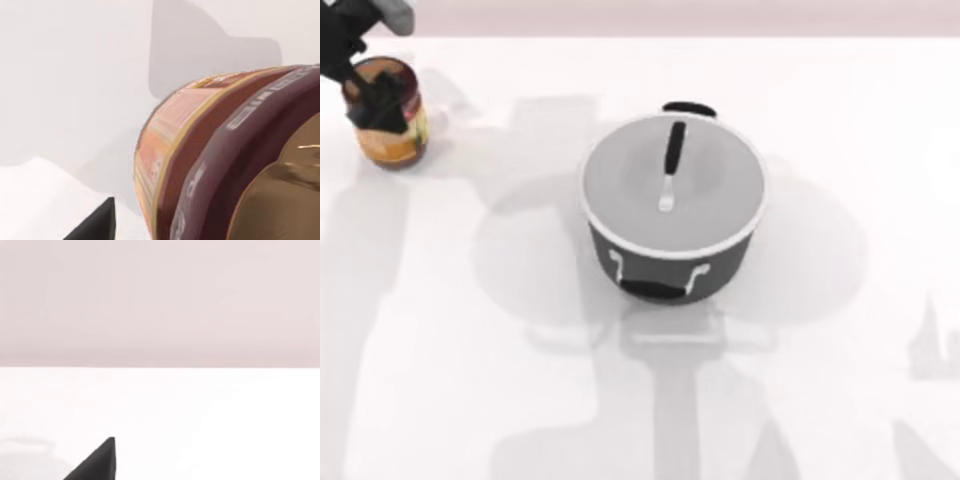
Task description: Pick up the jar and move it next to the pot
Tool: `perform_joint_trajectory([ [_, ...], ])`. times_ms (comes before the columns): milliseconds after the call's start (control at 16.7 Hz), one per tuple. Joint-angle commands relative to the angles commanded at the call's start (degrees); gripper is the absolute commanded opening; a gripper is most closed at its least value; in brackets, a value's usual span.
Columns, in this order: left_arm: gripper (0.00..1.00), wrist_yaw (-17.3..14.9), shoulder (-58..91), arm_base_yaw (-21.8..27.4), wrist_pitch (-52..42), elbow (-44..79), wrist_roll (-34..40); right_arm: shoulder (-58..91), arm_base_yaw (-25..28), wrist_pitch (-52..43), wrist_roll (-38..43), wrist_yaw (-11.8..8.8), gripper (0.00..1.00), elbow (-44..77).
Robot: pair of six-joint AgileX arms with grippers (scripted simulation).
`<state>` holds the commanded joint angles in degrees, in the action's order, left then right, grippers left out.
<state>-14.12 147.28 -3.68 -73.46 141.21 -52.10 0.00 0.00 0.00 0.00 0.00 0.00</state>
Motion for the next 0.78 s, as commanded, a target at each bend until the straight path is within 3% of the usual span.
perform_joint_trajectory([
  [420, 1.00, 0.06, 0.19, 0.38, 3.88, -3.62, 0.39, 0.00, 0.00, 0.00, 0.00, 0.00, 1.00, 0.00],
  [780, 0.55, 0.06, 0.19, 0.38, 3.88, -3.62, 0.39, 0.00, 0.00, 0.00, 0.00, 0.00, 1.00, 0.00],
])
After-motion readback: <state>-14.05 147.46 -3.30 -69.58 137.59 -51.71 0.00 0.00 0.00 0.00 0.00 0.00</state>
